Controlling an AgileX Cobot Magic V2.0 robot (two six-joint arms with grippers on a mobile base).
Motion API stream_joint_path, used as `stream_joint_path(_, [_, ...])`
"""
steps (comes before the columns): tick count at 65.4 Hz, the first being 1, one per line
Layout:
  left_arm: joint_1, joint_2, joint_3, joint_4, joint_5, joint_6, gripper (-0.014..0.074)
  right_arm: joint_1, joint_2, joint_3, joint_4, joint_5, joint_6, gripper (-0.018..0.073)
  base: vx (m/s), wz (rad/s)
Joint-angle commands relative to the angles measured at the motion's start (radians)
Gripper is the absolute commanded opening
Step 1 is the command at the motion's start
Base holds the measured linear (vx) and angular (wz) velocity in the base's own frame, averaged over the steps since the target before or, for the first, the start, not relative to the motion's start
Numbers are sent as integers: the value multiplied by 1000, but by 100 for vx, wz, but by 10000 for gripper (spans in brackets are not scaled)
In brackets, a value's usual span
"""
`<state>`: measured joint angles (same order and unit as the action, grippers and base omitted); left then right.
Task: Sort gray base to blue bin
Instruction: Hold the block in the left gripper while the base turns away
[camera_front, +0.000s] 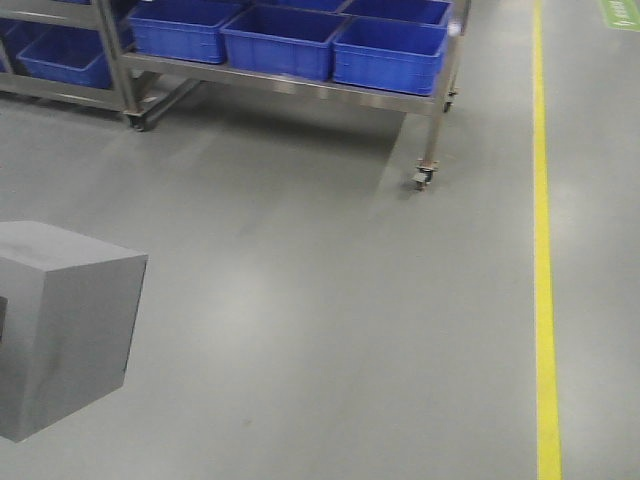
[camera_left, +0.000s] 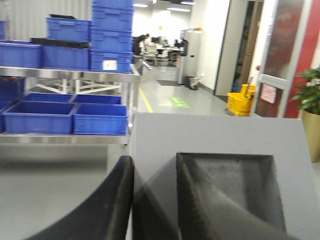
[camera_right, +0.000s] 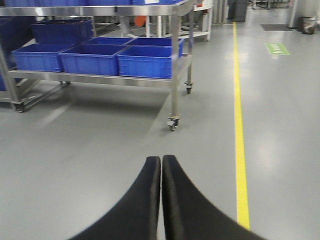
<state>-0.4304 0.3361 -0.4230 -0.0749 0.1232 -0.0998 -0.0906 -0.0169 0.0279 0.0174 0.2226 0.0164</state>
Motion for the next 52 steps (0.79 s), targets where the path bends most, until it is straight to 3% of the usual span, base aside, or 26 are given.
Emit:
stream_joint_path(1, [-5, 7, -28, -5, -107, -6, -7, 0, -2, 2, -5, -75, -3, -5, 12, -36])
stream_joint_path(25, [-5, 7, -28, -5, -107, -6, -7, 0, -2, 2, -5, -75, -3, -5, 19, -29])
stream_joint_path(52, [-5, 7, -28, -5, -107, -6, -7, 0, -2, 2, -5, -75, -3, -5, 34, -6])
